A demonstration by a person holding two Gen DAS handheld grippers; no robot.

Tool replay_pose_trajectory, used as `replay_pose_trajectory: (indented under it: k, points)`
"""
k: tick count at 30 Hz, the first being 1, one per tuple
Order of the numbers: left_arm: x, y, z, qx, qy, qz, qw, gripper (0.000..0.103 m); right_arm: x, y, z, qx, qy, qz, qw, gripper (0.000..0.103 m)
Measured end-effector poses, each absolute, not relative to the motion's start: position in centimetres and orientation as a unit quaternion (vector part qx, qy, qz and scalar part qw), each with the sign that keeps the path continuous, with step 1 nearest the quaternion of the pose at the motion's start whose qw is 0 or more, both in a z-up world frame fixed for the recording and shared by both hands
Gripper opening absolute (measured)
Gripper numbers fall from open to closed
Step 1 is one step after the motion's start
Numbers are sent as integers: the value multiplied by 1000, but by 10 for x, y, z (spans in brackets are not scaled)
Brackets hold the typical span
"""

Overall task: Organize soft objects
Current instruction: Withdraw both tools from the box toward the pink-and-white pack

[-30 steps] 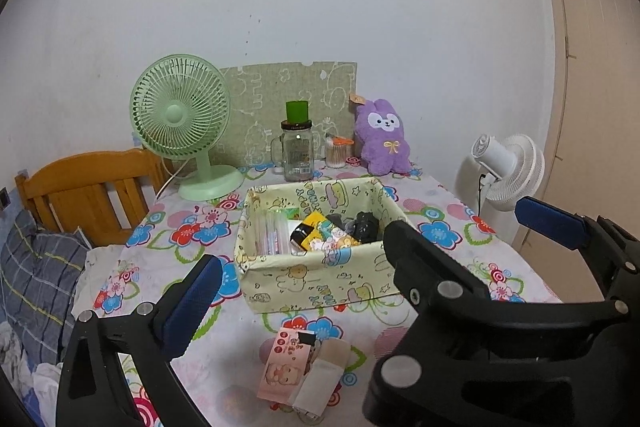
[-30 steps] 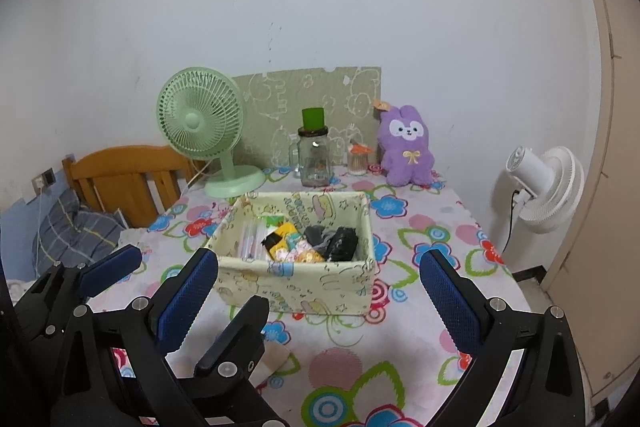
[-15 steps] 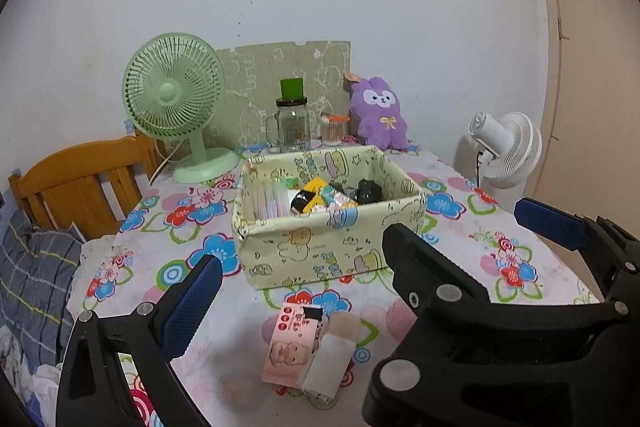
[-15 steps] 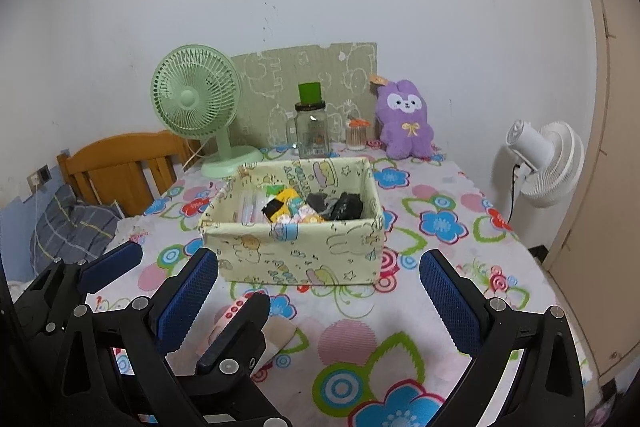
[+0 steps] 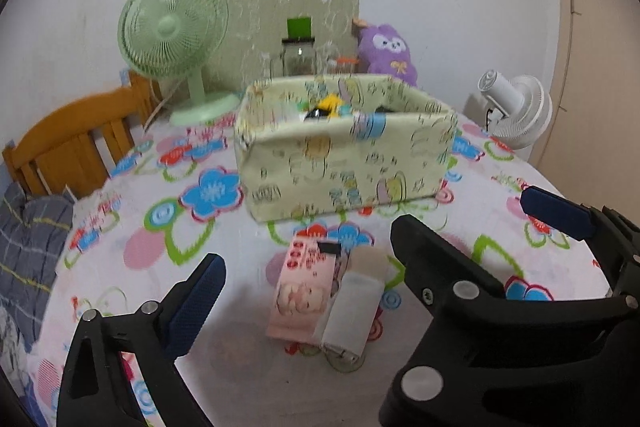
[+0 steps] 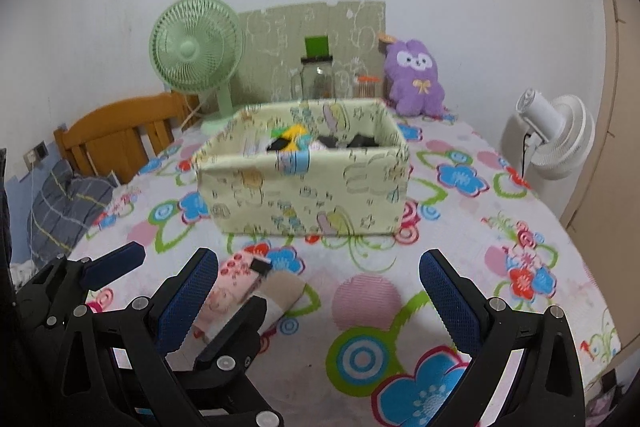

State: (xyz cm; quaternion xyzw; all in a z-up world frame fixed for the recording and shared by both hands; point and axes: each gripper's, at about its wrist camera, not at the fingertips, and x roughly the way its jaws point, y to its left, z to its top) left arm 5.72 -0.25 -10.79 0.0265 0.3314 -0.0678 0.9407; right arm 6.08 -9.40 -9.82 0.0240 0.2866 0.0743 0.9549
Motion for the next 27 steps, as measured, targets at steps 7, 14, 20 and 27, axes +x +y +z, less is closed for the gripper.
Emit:
replay_pose_trajectory:
  k: [7,14,20,27]
  points:
    - [56,4,-125,18,347,-60,936,95,64,-87,-117,19,309,80,948,102]
    - [54,11,-133,28,351,-42,935,91,68,-78,-131,17,329,88,940,102]
    - [55,16,-136,32,353,-34,935,84,76,-75,-139,21,345,91,934,92]
    - [70,20,-141,30,371,-13,928,76,86,-67,-141,23,355,90,930,86]
